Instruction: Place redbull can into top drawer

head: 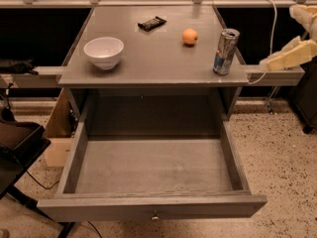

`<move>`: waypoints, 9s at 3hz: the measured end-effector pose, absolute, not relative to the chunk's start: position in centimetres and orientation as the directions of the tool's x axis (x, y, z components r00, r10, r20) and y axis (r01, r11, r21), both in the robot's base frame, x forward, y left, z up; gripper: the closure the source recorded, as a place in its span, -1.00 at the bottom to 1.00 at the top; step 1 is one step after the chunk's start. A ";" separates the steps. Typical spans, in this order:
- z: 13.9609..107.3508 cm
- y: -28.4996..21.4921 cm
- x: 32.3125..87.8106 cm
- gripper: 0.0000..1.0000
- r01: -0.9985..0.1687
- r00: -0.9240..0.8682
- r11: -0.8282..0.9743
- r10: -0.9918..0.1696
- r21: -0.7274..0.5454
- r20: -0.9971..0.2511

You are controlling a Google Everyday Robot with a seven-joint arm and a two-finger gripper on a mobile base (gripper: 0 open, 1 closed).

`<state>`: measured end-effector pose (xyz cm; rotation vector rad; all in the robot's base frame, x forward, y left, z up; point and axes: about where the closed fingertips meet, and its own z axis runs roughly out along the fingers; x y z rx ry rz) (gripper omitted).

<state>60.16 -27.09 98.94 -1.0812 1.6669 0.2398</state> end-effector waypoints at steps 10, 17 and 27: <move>89.2 -18.7 72.1 0.90 -0.844 0.051 0.523 -0.148 -0.122 -0.988; 80.6 -0.4 57.4 1.00 -0.974 0.111 0.187 -0.075 -0.124 -0.991; 64.8 7.8 56.7 -0.75 -0.996 -0.028 0.090 -0.279 0.003 -0.960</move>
Offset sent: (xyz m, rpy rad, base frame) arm 0.0993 0.0425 -0.0647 0.3289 0.0619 0.0760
